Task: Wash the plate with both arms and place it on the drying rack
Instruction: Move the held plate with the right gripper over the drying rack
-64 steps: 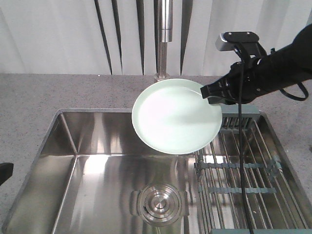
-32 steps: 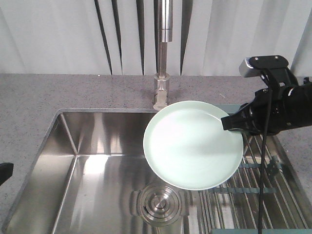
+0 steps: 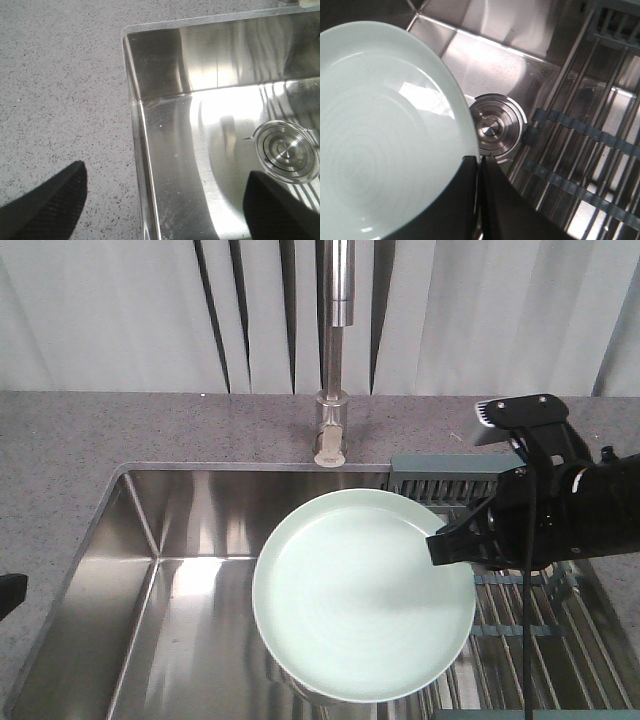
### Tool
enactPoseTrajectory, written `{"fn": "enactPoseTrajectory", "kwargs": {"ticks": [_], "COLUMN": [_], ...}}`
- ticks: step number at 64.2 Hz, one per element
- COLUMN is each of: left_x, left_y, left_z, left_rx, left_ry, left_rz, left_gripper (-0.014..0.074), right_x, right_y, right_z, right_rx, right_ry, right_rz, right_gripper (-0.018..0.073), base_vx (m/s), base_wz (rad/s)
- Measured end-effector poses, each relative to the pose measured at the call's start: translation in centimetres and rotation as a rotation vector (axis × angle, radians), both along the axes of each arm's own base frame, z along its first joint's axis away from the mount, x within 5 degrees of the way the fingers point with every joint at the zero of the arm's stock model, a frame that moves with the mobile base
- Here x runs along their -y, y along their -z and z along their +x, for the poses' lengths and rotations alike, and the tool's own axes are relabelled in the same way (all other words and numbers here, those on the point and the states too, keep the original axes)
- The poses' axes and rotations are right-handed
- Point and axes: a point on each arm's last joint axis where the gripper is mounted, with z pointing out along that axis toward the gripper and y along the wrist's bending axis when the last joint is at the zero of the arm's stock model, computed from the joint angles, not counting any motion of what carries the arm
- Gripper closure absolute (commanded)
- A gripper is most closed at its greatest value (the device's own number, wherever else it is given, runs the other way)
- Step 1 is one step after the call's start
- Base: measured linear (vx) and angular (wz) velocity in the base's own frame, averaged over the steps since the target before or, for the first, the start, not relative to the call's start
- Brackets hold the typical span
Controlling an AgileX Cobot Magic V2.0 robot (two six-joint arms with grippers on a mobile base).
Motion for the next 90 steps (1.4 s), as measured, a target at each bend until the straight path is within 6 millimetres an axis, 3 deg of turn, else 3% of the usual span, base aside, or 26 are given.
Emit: {"fn": "enactPoseTrajectory", "kwargs": {"ticks": [10, 23, 54, 73, 90], "left_x": [0.0, 0.0, 0.0, 0.0, 0.0], "left_y": [0.0, 0.0, 0.0, 0.0, 0.0], "left_z": [0.0, 0.0, 0.0, 0.0, 0.0], "left_rx": [0.0, 0.0, 0.0, 0.0, 0.0], "left_ry": [0.0, 0.0, 0.0, 0.0, 0.0], "left_rz": [0.0, 0.0, 0.0, 0.0, 0.0], "left_gripper": [0.0004, 0.0004, 0.0004, 0.0004, 0.0004], "right_x": [-1.9, -3.8, -7.1, -5.2, -1.4], "right_y": [0.0, 1.5, 1.0, 1.0, 0.5], "right_z": [-0.5, 0.3, 6.1, 10.4, 12.6], "right_rx": [0.009, -0.031, 0.011, 0.032, 0.051], "right_ry": [-0.044, -0.082, -0.126, -0.085, 0.002], "right_rz": [0.017, 0.002, -0.008, -0.033, -0.046], "right_gripper": [0.0561, 0.0561, 0.0561, 0.0561, 0.0561], "base_vx": [0.0, 0.0, 0.0, 0.0, 0.0], "base_wz": [0.0, 0.0, 0.0, 0.0, 0.0]}}
